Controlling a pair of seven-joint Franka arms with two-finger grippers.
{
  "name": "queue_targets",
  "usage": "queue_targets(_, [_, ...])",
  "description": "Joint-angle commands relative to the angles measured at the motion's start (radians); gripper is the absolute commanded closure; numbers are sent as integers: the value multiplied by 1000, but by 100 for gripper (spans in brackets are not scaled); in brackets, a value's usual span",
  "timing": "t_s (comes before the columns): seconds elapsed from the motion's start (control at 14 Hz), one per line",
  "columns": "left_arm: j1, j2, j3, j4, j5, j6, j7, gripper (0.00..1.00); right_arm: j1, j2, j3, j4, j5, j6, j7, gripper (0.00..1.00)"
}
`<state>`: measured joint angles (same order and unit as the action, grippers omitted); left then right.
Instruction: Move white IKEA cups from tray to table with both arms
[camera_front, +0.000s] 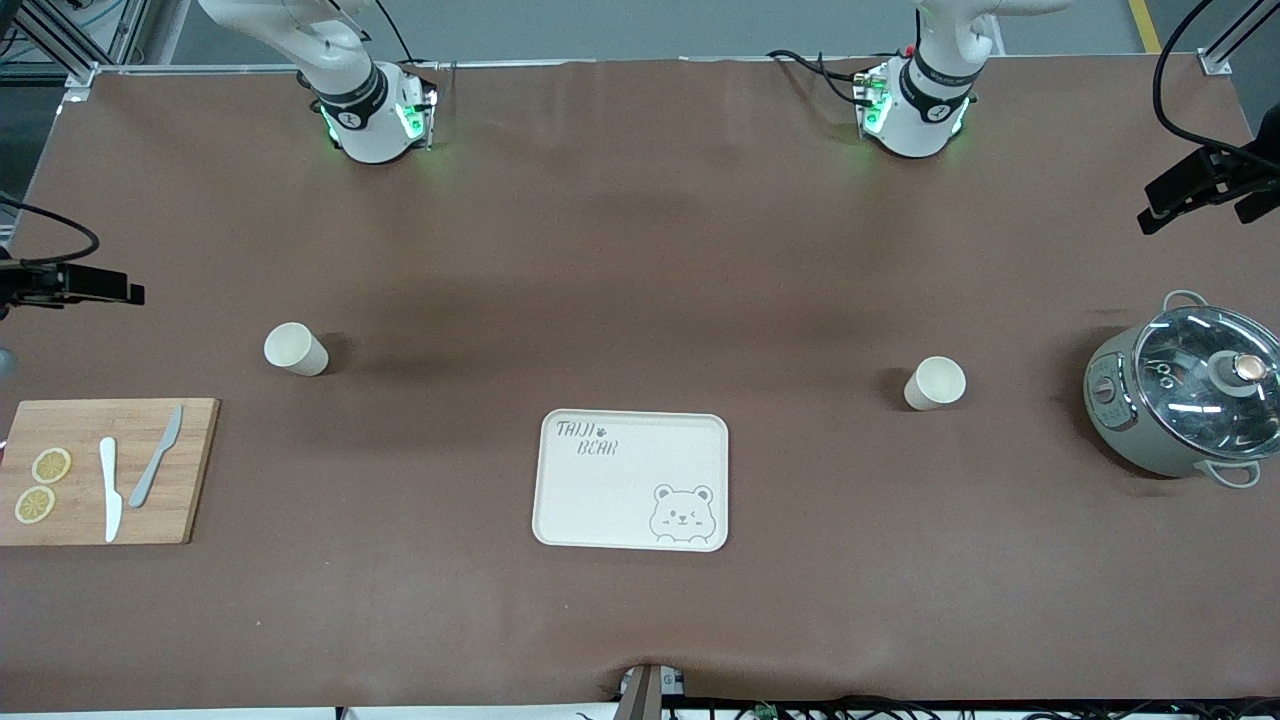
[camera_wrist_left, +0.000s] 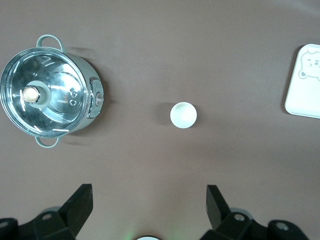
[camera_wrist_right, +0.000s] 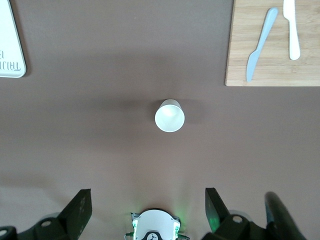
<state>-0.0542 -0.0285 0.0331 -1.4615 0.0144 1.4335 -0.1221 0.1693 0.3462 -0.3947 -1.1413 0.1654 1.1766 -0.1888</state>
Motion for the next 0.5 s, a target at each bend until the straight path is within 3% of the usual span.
queue_targets(0.0, [11,-27,-10,-16,-2,8,15,0,-117,-79,132,-14,-13,-23,-6,0])
queue_targets(0.07, [11,-27,-9,-16,-2,8,15,0,-187,-108,222,-30,-18,-20,-6,0])
queue_targets(0.14, [11,-27,-9,-17,-2,7,15,0,-217,-137,273,-56,-26,-8,-6,0])
queue_targets(0.43, [10,-27,-9,-16,-2,7,15,0,-192,-213,293,-123,-93,4,-8,0])
